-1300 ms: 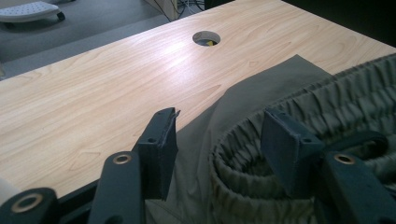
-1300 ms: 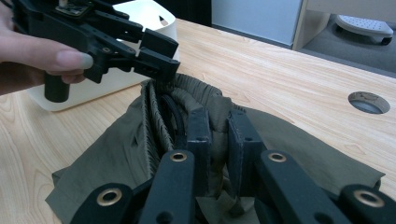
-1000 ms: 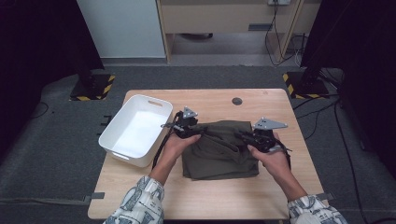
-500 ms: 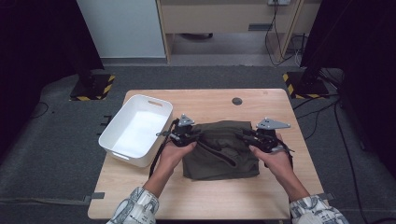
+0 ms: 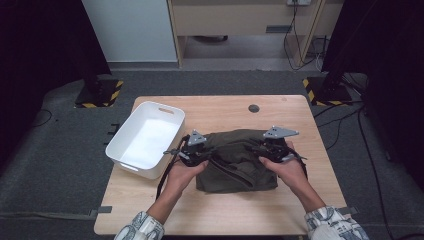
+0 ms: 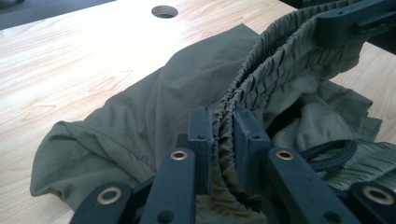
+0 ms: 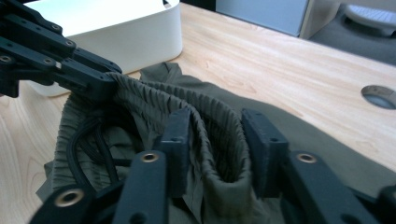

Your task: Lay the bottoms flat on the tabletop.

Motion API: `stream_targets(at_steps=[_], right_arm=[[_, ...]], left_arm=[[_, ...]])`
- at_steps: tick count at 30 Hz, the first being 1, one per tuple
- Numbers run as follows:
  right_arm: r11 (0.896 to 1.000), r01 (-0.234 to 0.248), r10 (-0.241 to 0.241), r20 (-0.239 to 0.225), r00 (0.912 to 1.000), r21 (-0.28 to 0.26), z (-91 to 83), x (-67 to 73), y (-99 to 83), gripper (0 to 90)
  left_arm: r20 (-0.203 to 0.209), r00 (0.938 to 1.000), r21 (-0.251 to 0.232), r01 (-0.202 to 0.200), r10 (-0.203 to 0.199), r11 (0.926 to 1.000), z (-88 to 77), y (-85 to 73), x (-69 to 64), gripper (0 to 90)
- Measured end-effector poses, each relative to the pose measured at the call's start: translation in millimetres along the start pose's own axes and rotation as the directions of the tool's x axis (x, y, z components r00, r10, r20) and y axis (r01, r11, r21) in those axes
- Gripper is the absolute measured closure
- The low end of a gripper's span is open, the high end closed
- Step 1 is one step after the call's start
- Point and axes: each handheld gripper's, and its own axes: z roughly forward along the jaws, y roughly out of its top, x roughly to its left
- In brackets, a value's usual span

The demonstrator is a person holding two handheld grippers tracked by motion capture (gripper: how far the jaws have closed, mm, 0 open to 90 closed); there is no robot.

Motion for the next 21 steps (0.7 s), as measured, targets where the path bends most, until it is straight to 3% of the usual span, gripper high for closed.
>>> stream_targets(at_steps=[6, 9, 12, 13, 16, 21], right_arm=[[1.000, 0.002, -0.002, -0.017, 0.9999, 0.014, -1.4, 0.3, -5.2, 82.0], [1.000, 0.003, -0.003, -0.024, 0.9997, 0.016, -2.1, -0.7, -7.3, 83.0], [1.000, -0.006, 0.006, -0.035, 0.9994, 0.016, -2.7, -1.9, -8.8, 83.3], [1.000, -0.006, 0.006, -0.035, 0.9994, 0.016, -2.7, -1.9, -8.8, 83.3], [1.000, -0.009, 0.009, -0.040, 0.9991, 0.012, -2.9, -2.3, -10.4, 83.4], [1.000, -0.016, 0.017, -0.054, 0.9984, 0.009, -3.7, -2.3, -12.0, 83.4]], left_arm=[[0.027, 0.9996, -0.043, 0.003, -0.002, 0.9991, -5.1, -2.5, -3.4, 66.8], [0.009, 0.9999, -0.086, -0.014, 0.015, 0.9962, -10.8, 1.1, -3.7, 59.0], [-0.004, 1.0000, -0.124, 0.002, -0.002, 0.9923, -14.8, 4.3, 1.9, 57.2], [-0.004, 1.0000, -0.124, 0.002, -0.002, 0.9923, -14.8, 4.3, 1.9, 56.5], [-0.058, 0.9981, -0.114, 0.013, -0.020, 0.9934, -11.2, 6.3, 13.9, 55.4], [-0.091, 0.9955, -0.053, 0.020, -0.025, 0.9984, 3.8, 0.2, 21.2, 55.3]])
